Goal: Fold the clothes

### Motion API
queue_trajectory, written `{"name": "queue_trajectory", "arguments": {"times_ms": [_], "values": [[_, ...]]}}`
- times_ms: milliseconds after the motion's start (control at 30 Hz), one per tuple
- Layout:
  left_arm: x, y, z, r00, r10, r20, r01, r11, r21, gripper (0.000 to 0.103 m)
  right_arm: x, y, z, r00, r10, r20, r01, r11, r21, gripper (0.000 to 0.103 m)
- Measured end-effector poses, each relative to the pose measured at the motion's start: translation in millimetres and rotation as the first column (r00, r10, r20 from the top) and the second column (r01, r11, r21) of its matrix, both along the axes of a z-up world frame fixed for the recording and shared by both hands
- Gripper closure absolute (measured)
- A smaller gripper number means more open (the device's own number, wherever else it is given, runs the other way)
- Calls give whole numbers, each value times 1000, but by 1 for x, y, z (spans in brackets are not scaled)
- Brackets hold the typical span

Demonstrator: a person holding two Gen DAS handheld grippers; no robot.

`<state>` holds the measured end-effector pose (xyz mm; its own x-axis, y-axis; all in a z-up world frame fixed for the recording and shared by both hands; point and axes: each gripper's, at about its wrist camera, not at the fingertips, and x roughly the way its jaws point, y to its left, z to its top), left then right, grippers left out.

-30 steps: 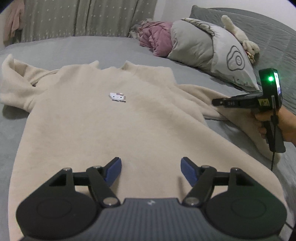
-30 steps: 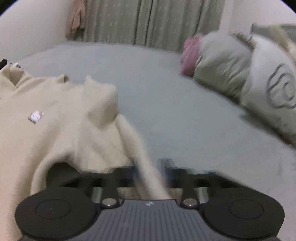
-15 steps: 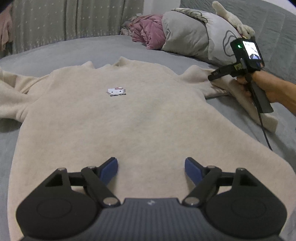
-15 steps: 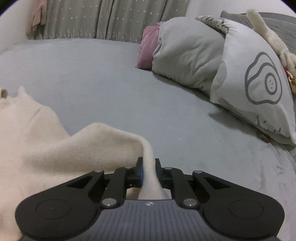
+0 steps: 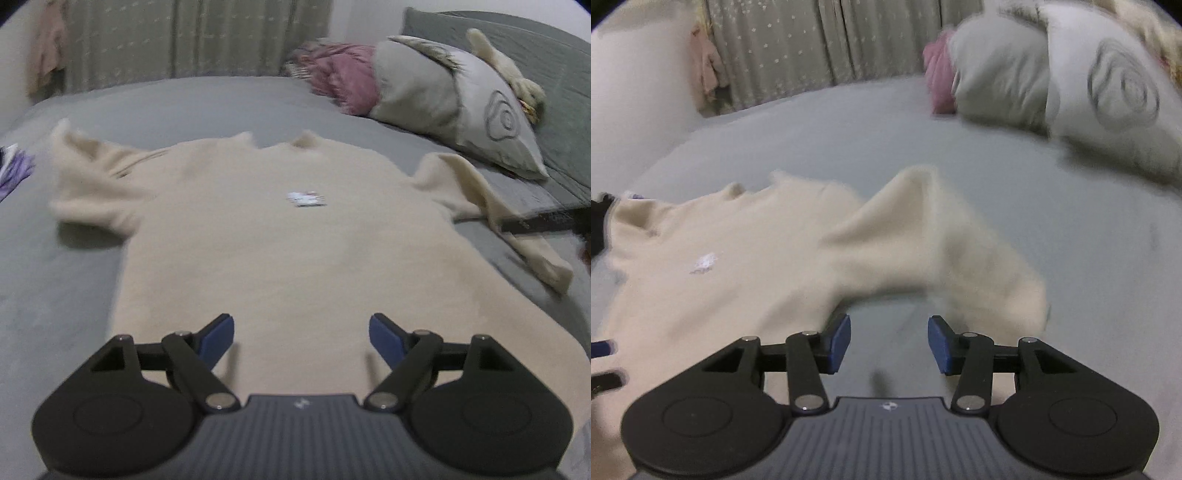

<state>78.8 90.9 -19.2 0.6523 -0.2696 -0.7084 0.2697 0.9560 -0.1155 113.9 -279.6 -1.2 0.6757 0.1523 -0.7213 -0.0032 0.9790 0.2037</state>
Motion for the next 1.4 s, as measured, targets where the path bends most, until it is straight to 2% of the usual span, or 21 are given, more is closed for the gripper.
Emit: {"name": "queue_trajectory", "arguments": {"times_ms": [100, 200, 267, 333, 367, 433, 500, 633, 700, 733, 767, 800, 833, 900, 1000, 1100, 1200, 1267, 1333, 1367, 1400], "values": [[-17, 27, 6, 999, 33, 17, -33, 999, 27, 23, -37, -5, -3, 999, -1, -52, 9, 989, 148, 58], [-31, 60, 9, 996, 92, 11, -92, 995, 23, 23, -67, -12, -11, 995, 9, -100, 21, 955, 296, 58], [-39, 81, 9, 991, 132, -15, -133, 991, -3, 23, -90, -19, -26, 989, 9, -145, 55, 898, 436, 58], [-49, 106, 7, 985, 159, -71, -164, 984, -73, 23, -104, -25, -40, 983, 9, -182, 91, 840, 535, 58], [-52, 113, 6, 983, 155, -100, -165, 981, -104, 24, -105, -27, -44, 981, 7, -191, 102, 825, 555, 58], [-61, 132, -1, 975, 115, -190, -153, 968, -198, 28, -111, -32, -59, 975, 13, -223, 135, 761, 634, 58], [-69, 142, -10, 964, 72, -257, -141, 955, -262, 32, -117, -34, -66, 973, 17, -232, 150, 716, 682, 59], [-79, 147, -23, 948, 24, -318, -130, 939, -317, 40, -132, -32, -73, 971, 45, -235, 149, 657, 739, 60], [-81, 147, -26, 947, 29, -321, -136, 939, -317, 51, -138, -29, -75, 971, 48, -233, 144, 660, 737, 61], [-82, 146, -27, 945, 32, -327, -143, 937, -319, 78, -137, -26, -78, 972, 42, -231, 144, 668, 730, 66], [-84, 144, -29, 942, 34, -333, -148, 935, -323, 95, -134, -22, -83, 973, 33, -229, 148, 675, 723, 72], [-87, 142, -28, 944, 48, -325, -155, 937, -312, 95, -135, -21, -82, 974, 27, -227, 148, 684, 715, 78], [-90, 138, -25, 949, 57, -310, -153, 944, -294, 95, -137, -19, -80, 974, 25, -224, 143, 700, 700, 91], [-103, 131, -3, 977, 51, -205, -103, 962, -252, 96, -142, -16, -65, 984, 23, -175, 102, 734, 671, 93], [-119, 134, 20, 990, 43, -135, -75, 967, -244, 96, -156, -12, -28, 996, 45, -73, 13, 758, 652, 93], [-119, 138, 15, 983, 49, -177, -81, 981, -178, 96, -161, -3, -12, 992, 79, -94, -10, 811, 585, 93], [-110, 126, -12, 962, 42, -268, -67, 994, -82, 95, -157, 9, -28, 979, 109, -172, -7, 863, 504, 93], [-108, 120, -18, 961, 35, -274, -49, 998, -45, 93, -154, 17, -43, 967, 112, -228, -3, 902, 432, 92], [-108, 120, -15, 963, 28, -267, -38, 999, -34, 84, -149, 18, -51, 964, 118, -236, -4, 900, 435, 92], [-108, 123, -10, 965, 34, -261, -45, 998, -36, 74, -146, 14, -46, 966, 120, -229, -6, 897, 441, 86], [-107, 125, -4, 969, 57, -241, -64, 998, -22, 69, -145, 10, -39, 971, 115, -210, -13, 901, 433, 83]]}}
